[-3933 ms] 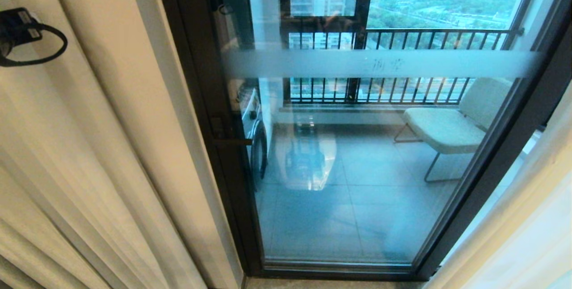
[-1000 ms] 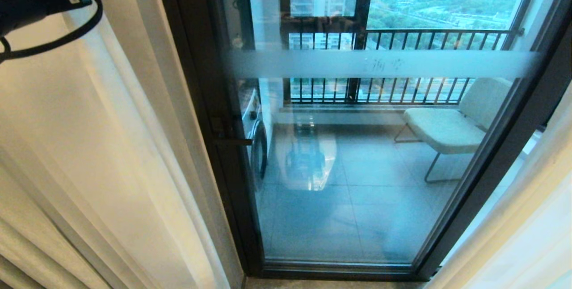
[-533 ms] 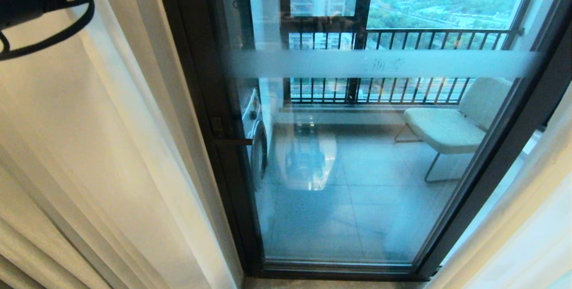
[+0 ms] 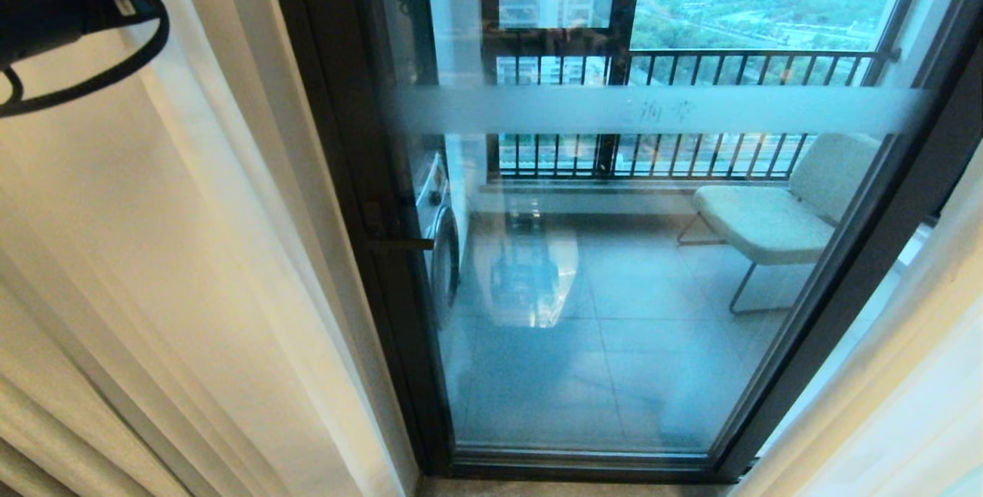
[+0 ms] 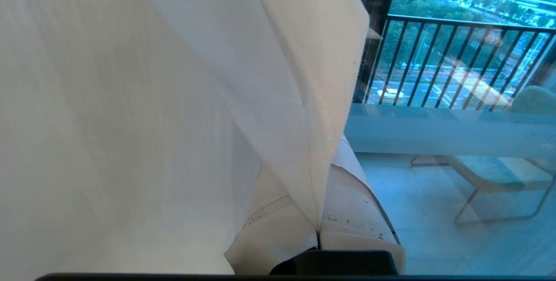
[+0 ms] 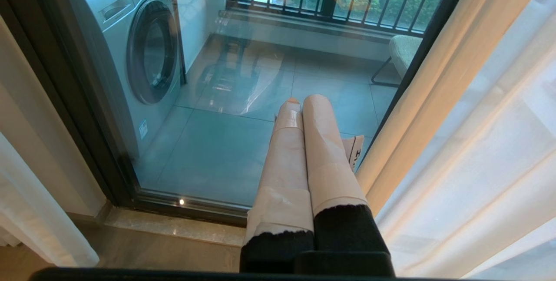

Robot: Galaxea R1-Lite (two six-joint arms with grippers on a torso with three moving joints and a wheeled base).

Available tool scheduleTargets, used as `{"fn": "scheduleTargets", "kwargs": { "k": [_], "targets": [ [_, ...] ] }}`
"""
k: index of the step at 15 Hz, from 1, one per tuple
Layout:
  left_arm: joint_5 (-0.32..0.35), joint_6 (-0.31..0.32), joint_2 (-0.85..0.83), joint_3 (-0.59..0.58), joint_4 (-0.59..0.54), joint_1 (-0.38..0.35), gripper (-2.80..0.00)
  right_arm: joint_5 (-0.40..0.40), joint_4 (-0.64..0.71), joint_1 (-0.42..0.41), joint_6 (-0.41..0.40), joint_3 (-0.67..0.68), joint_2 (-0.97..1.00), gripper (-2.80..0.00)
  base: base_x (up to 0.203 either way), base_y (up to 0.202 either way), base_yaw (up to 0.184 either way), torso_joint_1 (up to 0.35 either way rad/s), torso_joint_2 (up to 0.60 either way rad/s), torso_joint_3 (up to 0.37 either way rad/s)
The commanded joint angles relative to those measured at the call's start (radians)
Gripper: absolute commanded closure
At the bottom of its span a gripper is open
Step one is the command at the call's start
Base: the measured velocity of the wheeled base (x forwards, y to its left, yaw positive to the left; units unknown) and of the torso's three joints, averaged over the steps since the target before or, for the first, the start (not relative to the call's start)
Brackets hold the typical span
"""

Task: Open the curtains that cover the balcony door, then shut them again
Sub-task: Close the inner curtains on both sides

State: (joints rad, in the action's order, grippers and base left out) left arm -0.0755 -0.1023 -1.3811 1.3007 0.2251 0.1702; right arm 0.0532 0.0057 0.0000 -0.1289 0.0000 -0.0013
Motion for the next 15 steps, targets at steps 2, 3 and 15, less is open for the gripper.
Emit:
{"fn": "scheduleTargets", "kwargs": {
  "k": [2,3,15],
  "targets": [
    [-0.001,0.001,-0.001,-0.006,0.002,0.0,0.0,0.0,0.0,0.001,-0.001,0.0,0.001,0.0,0.0,0.0,0.0,0.0,0.0,0.0],
    [-0.001,0.001,-0.001,-0.006,0.002,0.0,0.0,0.0,0.0,0.002,-0.001,0.0,0.001,0.0,0.0,0.0,0.0,0.0,0.0,0.0],
    [-0.001,0.004,0.0,-0.008,0.002,0.0,0.0,0.0,0.0,0.001,-0.001,0.0,0.001,0.0,0.0,-0.095,0.0,0.001,0.0,0.001]
  ]
}}
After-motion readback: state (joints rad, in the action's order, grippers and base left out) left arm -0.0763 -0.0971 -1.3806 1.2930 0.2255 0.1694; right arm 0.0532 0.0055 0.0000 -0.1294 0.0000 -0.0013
